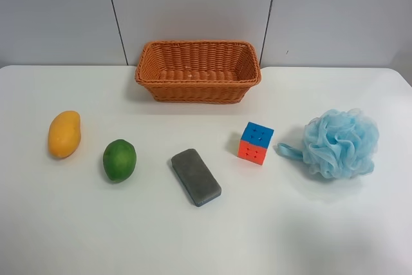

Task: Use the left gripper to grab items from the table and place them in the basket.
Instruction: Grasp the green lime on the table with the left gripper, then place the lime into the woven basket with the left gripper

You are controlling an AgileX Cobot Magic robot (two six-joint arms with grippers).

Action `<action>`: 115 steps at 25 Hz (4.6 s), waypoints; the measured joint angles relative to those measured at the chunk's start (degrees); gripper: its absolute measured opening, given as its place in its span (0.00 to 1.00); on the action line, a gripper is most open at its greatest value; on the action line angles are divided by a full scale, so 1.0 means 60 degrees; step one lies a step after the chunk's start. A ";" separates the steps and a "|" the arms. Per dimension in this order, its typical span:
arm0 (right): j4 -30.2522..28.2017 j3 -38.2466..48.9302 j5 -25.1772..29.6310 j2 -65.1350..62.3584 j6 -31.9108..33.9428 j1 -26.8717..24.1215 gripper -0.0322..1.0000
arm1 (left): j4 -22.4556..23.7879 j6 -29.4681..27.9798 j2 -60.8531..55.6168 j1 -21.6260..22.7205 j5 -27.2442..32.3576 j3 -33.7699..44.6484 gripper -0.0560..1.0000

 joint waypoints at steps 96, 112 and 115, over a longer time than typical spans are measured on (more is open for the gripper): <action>0.0000 0.0000 0.0000 0.0000 0.0000 0.0000 0.99 | -0.1389 -0.3355 1.8505 -0.4853 -0.3753 -0.5184 0.79; 0.0000 0.0000 0.0000 0.0000 0.0000 0.0000 0.99 | -0.1370 -0.3346 1.8203 -0.4853 -0.2756 -0.6080 0.63; 0.0000 0.0000 0.0000 0.0000 0.0000 0.0000 0.99 | -0.1353 -0.3336 1.7866 -0.4853 -0.2210 -0.6856 0.63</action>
